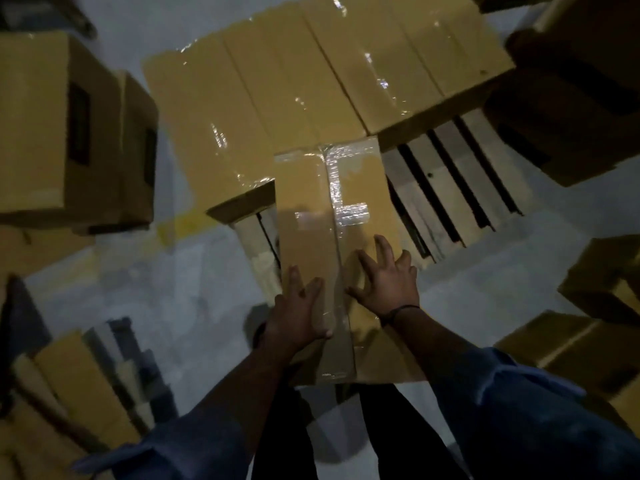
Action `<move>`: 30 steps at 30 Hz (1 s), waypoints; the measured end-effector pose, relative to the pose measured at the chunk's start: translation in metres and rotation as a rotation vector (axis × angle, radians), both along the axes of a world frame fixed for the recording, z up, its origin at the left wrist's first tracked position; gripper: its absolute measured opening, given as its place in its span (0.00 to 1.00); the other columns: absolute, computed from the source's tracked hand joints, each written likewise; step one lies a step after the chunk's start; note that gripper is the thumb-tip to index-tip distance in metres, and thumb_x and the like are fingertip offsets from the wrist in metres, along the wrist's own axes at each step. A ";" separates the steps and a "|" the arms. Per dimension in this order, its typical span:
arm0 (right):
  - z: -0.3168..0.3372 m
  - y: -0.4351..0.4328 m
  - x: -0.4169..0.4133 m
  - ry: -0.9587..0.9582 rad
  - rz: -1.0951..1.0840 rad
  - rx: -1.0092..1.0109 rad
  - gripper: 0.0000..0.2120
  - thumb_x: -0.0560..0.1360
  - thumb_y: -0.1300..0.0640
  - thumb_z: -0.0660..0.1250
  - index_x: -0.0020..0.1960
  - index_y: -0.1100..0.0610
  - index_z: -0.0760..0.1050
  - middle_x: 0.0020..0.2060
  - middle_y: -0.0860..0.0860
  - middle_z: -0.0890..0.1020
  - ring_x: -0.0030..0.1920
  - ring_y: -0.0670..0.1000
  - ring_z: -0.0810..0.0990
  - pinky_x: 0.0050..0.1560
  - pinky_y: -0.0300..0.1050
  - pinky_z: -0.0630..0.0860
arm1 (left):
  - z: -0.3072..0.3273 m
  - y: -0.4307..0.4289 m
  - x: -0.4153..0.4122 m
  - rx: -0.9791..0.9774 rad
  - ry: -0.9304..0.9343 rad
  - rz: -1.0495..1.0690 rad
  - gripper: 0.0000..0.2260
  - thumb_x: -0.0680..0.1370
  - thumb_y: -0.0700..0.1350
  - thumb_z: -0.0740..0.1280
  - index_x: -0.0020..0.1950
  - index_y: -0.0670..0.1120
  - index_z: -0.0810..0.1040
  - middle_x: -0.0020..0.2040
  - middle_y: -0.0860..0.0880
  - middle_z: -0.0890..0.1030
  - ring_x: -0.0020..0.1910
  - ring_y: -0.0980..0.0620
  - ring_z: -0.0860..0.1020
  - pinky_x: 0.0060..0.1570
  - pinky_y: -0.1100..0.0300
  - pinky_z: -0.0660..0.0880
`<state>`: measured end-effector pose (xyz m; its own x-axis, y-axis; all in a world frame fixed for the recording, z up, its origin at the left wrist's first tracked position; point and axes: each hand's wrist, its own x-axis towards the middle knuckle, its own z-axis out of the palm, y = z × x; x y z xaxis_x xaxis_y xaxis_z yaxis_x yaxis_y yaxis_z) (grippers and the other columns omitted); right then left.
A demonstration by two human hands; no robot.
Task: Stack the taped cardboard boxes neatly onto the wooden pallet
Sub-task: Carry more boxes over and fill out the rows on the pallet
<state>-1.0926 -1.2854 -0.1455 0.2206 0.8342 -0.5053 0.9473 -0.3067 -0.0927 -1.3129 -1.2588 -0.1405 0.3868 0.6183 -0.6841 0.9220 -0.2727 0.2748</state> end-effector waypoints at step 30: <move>-0.153 -0.053 -0.082 0.102 0.402 0.060 0.40 0.71 0.29 0.67 0.79 0.41 0.60 0.82 0.50 0.49 0.74 0.71 0.57 0.66 0.68 0.70 | -0.131 -0.138 -0.084 0.005 -0.040 0.451 0.51 0.73 0.62 0.76 0.85 0.59 0.45 0.78 0.50 0.23 0.81 0.36 0.55 0.74 0.43 0.65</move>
<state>-1.1748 -1.3388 -0.2985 -0.1775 0.8722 -0.4559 0.9755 0.0947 -0.1985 -1.3968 -1.3964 -0.2718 0.1042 0.7344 -0.6707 0.9375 0.1525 0.3127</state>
